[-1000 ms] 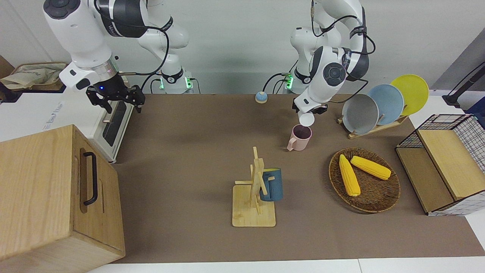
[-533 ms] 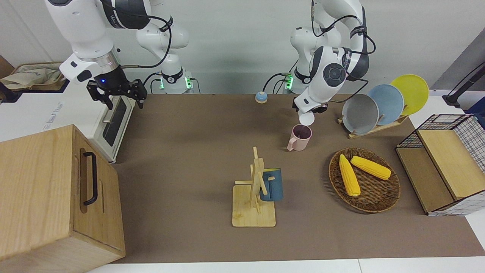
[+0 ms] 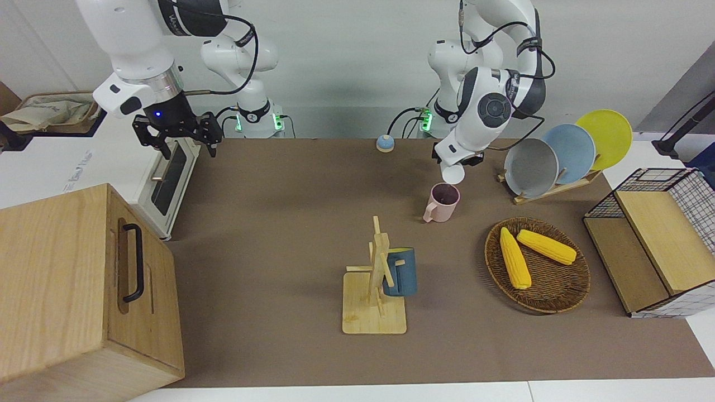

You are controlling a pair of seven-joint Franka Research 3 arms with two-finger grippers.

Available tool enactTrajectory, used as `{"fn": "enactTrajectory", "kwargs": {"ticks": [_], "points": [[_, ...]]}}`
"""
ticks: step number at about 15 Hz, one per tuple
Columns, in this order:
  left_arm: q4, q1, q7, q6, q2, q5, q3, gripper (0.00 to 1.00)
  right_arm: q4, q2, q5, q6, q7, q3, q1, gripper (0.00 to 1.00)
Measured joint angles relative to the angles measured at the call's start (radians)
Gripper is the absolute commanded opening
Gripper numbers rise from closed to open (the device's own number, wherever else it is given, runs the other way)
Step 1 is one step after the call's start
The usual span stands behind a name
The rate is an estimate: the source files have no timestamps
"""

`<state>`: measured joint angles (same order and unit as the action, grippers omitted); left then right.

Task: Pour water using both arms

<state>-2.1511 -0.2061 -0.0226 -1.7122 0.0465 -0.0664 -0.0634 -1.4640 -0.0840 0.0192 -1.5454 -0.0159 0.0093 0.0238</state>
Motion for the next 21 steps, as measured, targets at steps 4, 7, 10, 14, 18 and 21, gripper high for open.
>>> {"fn": "enactTrajectory", "kwargs": {"ticks": [4,7,10,14,18,21], "points": [[0.002,0.0,0.0,0.005,0.0,0.002,0.0,0.0,0.0,0.0,0.0,0.0,0.0,0.0,0.0,0.99],[0.002,0.0,0.0,0.008,0.0,0.002,0.0,0.0,0.0,0.0,0.0,0.0,0.0,0.0,0.0,0.99],[0.002,0.0,0.0,0.012,0.0,0.002,0.0,0.0,0.0,0.0,0.0,0.0,0.0,0.0,0.0,0.99],[0.003,0.0,0.0,0.015,0.0,0.002,0.0,0.0,0.0,0.0,0.0,0.0,0.0,0.0,0.0,0.99],[0.003,0.0,0.0,0.017,0.0,0.002,0.0,0.0,0.0,0.0,0.0,0.0,0.0,0.0,0.0,0.99],[0.003,0.0,0.0,0.017,0.0,0.002,0.0,0.0,0.0,0.0,0.0,0.001,0.0,0.0,0.0,0.99]]}}
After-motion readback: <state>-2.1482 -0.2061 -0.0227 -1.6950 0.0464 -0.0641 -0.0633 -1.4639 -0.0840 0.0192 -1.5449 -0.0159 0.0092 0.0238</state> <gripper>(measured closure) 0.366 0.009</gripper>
